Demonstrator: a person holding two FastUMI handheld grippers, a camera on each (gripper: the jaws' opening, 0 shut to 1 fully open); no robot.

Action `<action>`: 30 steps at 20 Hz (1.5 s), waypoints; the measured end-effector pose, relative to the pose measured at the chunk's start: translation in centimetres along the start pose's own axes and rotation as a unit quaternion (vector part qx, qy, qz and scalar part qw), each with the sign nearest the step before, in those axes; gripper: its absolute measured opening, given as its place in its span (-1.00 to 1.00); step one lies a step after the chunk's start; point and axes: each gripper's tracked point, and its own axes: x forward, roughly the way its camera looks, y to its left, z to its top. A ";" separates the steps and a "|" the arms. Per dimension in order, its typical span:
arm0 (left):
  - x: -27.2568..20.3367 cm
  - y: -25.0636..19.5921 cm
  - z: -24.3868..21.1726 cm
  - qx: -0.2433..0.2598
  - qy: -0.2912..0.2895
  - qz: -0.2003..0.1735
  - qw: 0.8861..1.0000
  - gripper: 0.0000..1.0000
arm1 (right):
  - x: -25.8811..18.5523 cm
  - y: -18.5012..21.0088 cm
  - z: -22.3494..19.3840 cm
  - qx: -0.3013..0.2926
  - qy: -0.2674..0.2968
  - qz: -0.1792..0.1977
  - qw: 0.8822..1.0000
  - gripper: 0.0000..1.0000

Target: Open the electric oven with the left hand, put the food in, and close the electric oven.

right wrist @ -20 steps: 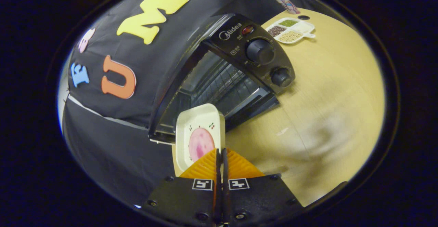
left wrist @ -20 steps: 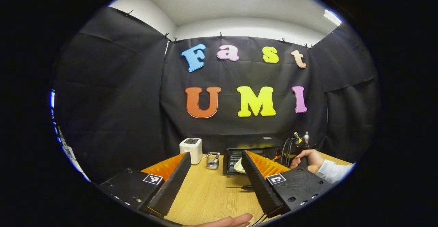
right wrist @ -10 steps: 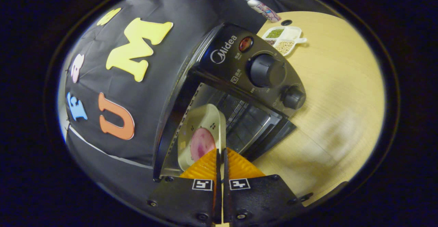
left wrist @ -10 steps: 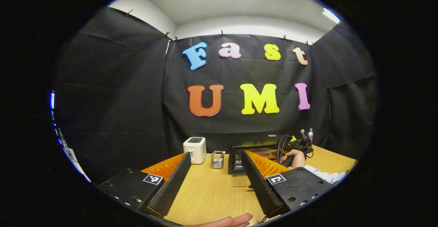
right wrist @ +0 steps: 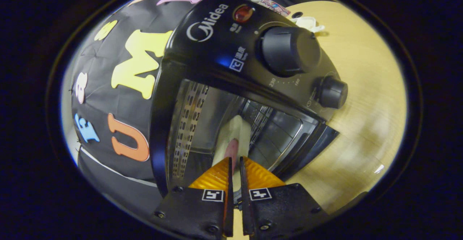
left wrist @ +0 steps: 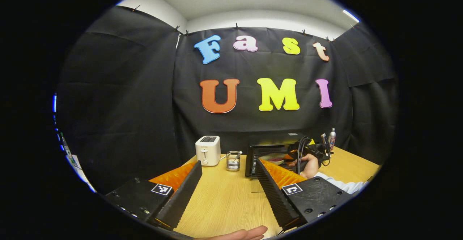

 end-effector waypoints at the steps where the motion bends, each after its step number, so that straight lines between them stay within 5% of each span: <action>1: 0.1 0.0 -0.1 0.003 0.002 0.001 1.000 0.89 | -0.2 0.2 0.2 -0.008 -0.004 0.006 1.000 -0.67; 2: 0.0 -0.1 -0.1 0.004 0.003 0.001 1.000 0.89 | -0.5 0.3 0.4 -0.017 -0.010 0.007 1.000 -0.78; 6: -0.4 -0.8 0.1 -0.004 0.004 -0.007 1.000 0.89 | -2.0 0.2 0.7 -0.045 -0.020 0.010 0.999 -0.32; 7: -0.5 -1.1 0.4 -0.006 0.002 -0.009 1.000 0.89 | -2.6 0.1 0.7 -0.058 -0.023 0.007 0.998 -0.40; 8: -0.7 -1.3 0.5 -0.007 0.001 -0.011 1.000 0.89 | -3.3 -0.1 0.9 -0.080 -0.030 0.002 0.996 -0.18; 9: -0.9 -1.4 0.6 -0.006 -0.001 -0.012 1.000 0.89 | -4.1 0.0 1.0 -0.099 -0.039 0.004 0.994 -0.30; 12: -1.7 -2.1 1.0 -0.001 0.000 -0.011 1.000 0.89 | -6.5 0.7 1.0 -0.137 -0.060 0.020 0.989 0.01; 13: -2.0 -2.4 1.2 0.001 -0.001 -0.012 1.000 0.89 | -7.3 1.0 0.9 -0.147 -0.061 0.025 0.987 -0.06; 16: -2.6 -3.1 1.8 0.004 -0.004 -0.014 1.000 0.89 | -9.5 1.9 0.3 -0.199 -0.053 0.045 0.977 0.40; 20: -2.9 -3.4 1.3 0.007 0.003 -0.006 1.000 0.89 | -12.6 2.1 1.4 -0.306 -0.092 0.048 0.946 0.84; 30: -1.3 -5.3 -1.3 0.004 0.050 -0.018 0.999 0.89 | -26.2 5.8 4.2 -0.476 -0.153 0.077 0.863 0.90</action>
